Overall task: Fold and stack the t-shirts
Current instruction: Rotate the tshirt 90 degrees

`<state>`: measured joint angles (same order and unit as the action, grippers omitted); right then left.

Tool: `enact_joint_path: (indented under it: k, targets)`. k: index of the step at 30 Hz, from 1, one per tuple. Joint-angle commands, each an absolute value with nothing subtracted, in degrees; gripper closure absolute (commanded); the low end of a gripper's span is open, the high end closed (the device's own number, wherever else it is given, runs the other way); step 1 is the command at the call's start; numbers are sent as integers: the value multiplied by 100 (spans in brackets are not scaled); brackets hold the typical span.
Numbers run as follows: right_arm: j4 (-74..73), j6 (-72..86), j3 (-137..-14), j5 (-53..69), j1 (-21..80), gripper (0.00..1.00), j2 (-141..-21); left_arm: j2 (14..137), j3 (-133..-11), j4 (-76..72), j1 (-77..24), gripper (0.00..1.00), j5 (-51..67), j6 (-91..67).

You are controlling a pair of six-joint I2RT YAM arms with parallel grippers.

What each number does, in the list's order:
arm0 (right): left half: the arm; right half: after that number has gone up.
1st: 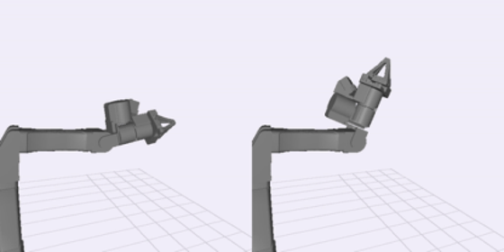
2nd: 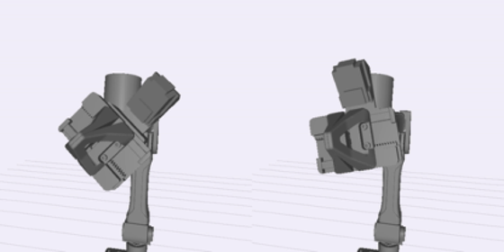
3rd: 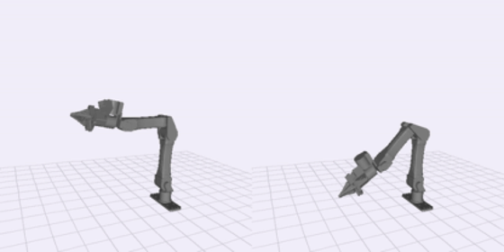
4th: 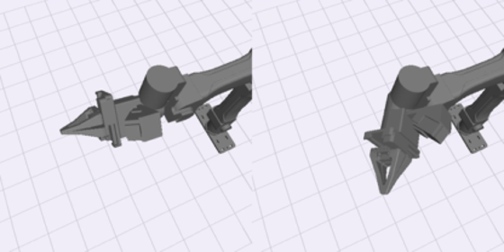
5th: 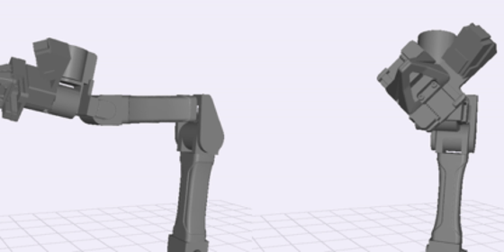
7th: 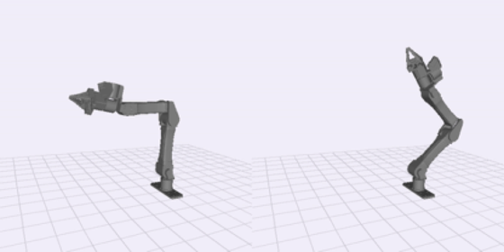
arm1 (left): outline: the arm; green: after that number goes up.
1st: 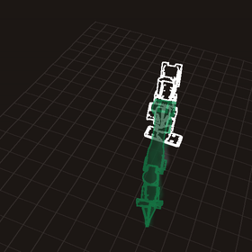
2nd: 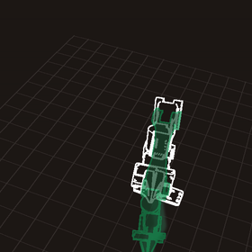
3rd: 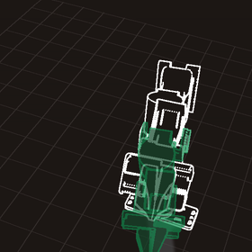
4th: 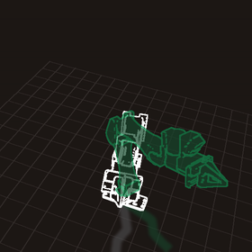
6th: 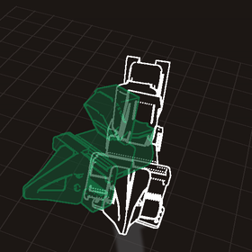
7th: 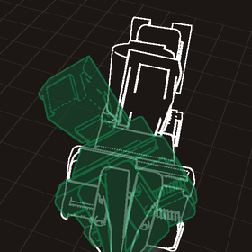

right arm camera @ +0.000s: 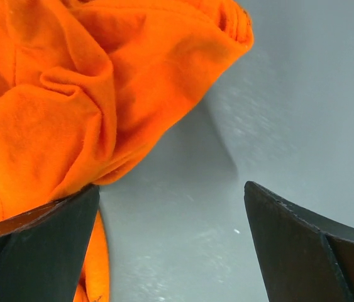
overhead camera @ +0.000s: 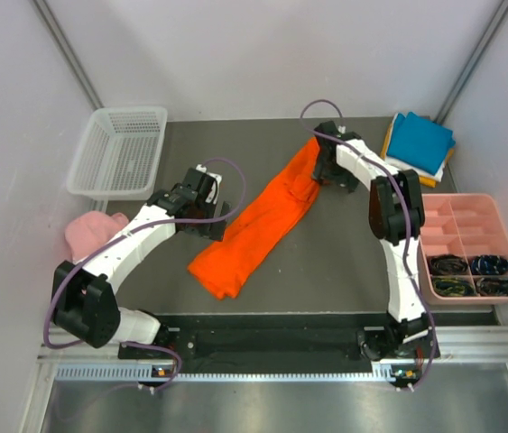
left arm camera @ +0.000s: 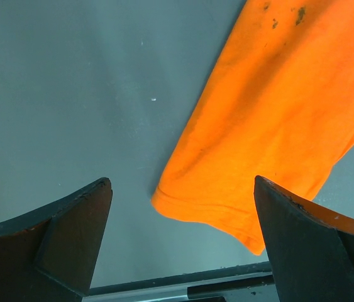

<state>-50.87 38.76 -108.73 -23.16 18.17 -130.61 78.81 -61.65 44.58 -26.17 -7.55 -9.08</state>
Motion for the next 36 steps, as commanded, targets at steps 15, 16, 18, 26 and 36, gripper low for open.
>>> enact_joint_path:
  k: [15, 16, 18, 26, 36]
  targets:
    - [-4676, 2400, -13121, 307, 1731, 1, -14379, 7664, -6047, 4491, -2575, 1, -958, -1116]
    - [-4667, 2347, -13157, 412, 1731, 1, -14388, 7664, -6038, 4500, -2575, 1, -949, -1125]
    - [-4658, 2285, -13192, 501, 1731, 1, -14405, 7664, -6038, 4491, -2575, 1, -941, -1134]
    - [-3903, 2469, -11491, -842, 1661, 1, -13019, 7690, -6055, 4570, -2575, 1, -1343, -1125]
    - [-3621, 2663, -9283, -1381, 1591, 1, -10865, 7550, -6249, 4720, -2593, 1, -1354, -1046]
